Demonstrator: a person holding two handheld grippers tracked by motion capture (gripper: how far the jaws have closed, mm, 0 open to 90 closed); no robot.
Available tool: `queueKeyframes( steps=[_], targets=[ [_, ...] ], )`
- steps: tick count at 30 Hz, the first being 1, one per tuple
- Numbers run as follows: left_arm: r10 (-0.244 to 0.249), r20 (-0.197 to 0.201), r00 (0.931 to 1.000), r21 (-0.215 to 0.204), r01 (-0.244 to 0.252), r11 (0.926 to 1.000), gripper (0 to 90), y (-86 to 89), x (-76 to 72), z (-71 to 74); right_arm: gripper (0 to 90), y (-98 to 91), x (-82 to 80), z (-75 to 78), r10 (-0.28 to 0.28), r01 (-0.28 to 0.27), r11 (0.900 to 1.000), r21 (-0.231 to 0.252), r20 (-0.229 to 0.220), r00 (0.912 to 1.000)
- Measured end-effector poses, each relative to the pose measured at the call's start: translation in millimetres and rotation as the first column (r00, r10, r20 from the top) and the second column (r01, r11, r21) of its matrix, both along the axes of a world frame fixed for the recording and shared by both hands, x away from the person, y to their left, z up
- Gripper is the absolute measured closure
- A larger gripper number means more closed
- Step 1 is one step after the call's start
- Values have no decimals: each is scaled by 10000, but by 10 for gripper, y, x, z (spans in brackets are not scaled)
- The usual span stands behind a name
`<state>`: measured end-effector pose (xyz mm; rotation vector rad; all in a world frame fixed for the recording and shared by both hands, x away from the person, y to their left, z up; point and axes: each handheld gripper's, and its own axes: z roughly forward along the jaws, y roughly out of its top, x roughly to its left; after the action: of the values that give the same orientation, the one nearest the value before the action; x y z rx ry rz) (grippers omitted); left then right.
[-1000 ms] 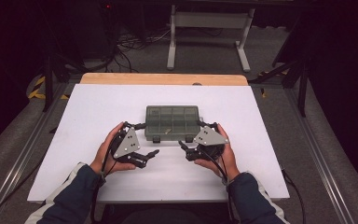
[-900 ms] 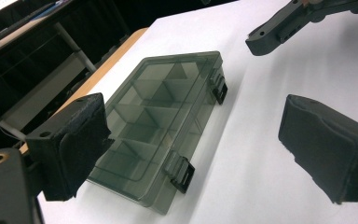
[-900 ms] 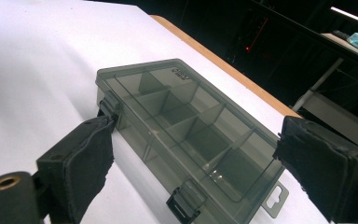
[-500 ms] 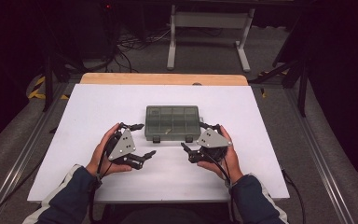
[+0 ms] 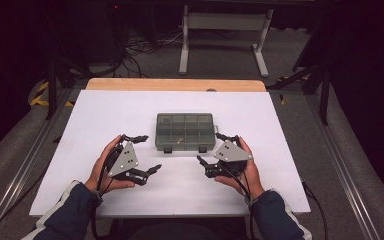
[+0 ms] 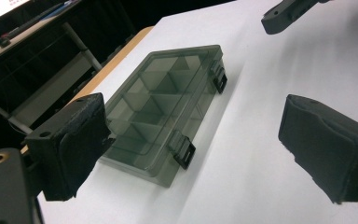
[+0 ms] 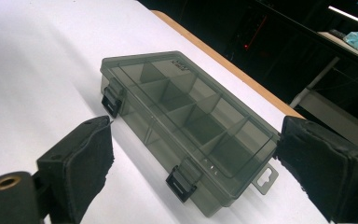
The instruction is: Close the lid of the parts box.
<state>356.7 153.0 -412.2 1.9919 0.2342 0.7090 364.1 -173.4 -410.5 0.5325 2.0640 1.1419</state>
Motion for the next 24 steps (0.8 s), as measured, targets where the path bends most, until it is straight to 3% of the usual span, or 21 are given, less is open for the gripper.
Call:
queueKeyframes(
  steps=[24],
  targets=[
    [170,4,9999,122,-170,9998,90,193,-99,-19,114,-137,-108,-14,-228,228,9996,-158,-16,9997]
  ],
)
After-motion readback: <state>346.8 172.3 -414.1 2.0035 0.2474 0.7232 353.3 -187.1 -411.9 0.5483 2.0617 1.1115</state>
